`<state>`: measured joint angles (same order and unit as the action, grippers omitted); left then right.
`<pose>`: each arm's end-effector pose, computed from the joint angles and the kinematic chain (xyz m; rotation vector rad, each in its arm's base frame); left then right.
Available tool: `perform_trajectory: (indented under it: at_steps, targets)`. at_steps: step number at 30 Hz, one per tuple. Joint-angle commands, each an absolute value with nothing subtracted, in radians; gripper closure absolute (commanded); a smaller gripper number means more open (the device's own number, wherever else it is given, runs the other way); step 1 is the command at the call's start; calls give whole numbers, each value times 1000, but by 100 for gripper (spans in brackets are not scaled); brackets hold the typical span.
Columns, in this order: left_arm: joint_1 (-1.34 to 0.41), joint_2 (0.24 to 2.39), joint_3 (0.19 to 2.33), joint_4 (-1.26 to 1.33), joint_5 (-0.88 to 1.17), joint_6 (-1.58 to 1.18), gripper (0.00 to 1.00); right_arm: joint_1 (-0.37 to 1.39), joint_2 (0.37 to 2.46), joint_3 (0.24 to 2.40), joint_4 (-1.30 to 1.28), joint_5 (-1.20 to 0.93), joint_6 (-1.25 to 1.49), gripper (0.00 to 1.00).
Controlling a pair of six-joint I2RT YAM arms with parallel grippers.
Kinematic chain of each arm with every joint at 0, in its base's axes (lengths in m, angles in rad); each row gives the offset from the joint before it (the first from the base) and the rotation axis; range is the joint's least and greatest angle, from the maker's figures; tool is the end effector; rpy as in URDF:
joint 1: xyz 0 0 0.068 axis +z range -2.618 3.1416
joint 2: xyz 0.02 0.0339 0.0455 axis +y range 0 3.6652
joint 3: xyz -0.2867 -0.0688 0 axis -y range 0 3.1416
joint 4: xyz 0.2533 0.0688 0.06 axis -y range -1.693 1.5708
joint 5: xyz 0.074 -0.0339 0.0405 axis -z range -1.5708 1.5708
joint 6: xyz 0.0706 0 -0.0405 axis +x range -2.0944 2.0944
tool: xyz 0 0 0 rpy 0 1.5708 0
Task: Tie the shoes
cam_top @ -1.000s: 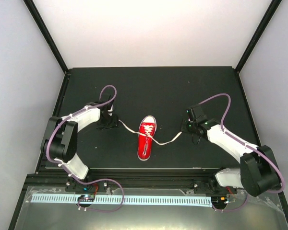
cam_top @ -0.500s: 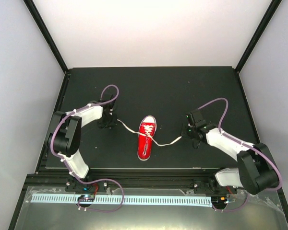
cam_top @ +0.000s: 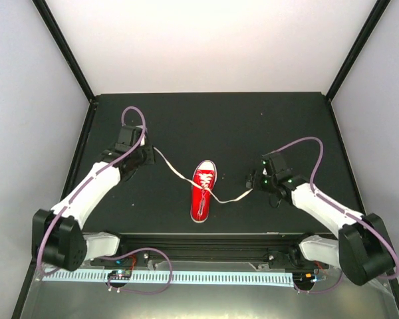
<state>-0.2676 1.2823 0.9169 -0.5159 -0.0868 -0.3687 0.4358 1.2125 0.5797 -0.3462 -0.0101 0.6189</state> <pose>0.2796 -0.0703 0.2425 -0.1623 2.4501 -0.1745 0.2171 0.1019 0.1606 0.2342 2.5944 0.4110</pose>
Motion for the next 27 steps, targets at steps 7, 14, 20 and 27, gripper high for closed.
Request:
perform_trajectory:
  at_steps: [7,14,20,27]
  targets:
    - [-281,921,875,-311,408,-309,98,453,1082,794,-287,-556,384,5]
    - [-396,950,930,-345,576,-269,98,588,1186,1012,-281,-766,360,9]
    - [-531,957,953,-301,636,-255,98,653,1218,1048,-248,-870,336,35]
    - [-584,968,992,-334,682,-235,98,675,1208,1047,-280,-782,281,37]
